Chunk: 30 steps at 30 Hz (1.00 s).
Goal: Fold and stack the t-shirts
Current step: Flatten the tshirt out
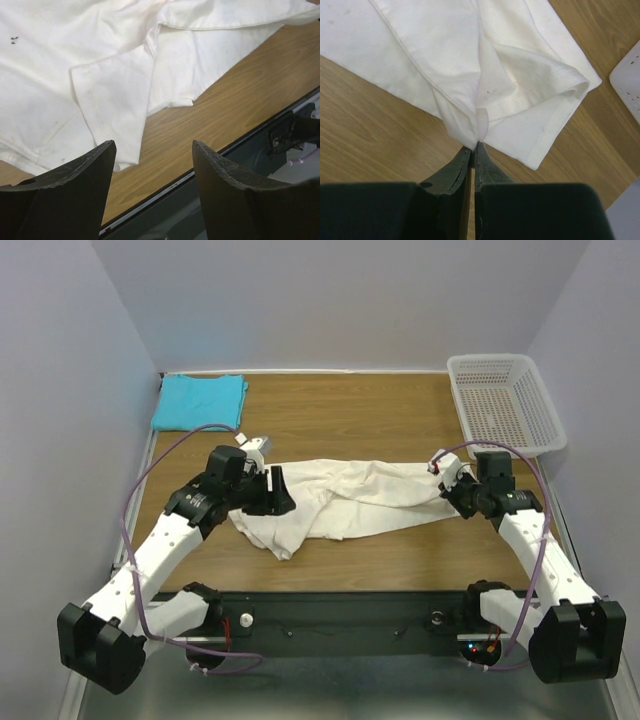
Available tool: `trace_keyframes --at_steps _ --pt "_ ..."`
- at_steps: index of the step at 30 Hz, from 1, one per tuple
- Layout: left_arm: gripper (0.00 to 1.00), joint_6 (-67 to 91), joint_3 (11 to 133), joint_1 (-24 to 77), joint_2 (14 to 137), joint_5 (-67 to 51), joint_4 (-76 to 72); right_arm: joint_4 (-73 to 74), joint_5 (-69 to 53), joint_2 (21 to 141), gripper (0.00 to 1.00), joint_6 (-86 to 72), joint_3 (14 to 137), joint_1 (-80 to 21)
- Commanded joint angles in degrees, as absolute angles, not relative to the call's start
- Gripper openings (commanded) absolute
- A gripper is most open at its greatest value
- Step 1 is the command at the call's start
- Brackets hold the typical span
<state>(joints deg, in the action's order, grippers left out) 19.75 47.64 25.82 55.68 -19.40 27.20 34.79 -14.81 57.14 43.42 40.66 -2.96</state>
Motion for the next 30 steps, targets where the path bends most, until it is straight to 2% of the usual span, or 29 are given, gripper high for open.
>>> trace_keyframes --at_steps 1,3,7,18,24,30 --pt "0.70 24.25 43.78 25.93 60.46 -15.56 26.99 34.72 -15.65 57.83 0.01 42.36 43.24 -2.55" --pt "0.63 25.22 41.93 25.93 63.01 -16.17 26.81 34.72 -15.64 57.83 0.01 42.45 43.24 -2.55" --pt "0.63 26.19 40.08 25.84 63.98 -15.13 21.28 34.63 -15.64 58.18 0.01 42.63 42.63 -2.55" --pt "0.64 19.78 49.65 23.82 83.13 -12.22 13.53 34.45 -16.08 57.92 0.01 42.10 41.93 -2.55" --pt "0.64 16.70 51.94 22.85 86.04 -9.31 13.80 34.01 -14.94 57.48 0.01 42.10 41.31 -2.55" --pt "0.60 14.68 51.24 22.59 85.96 -16.07 13.80 33.31 -14.85 57.83 0.01 40.96 42.45 -2.55"
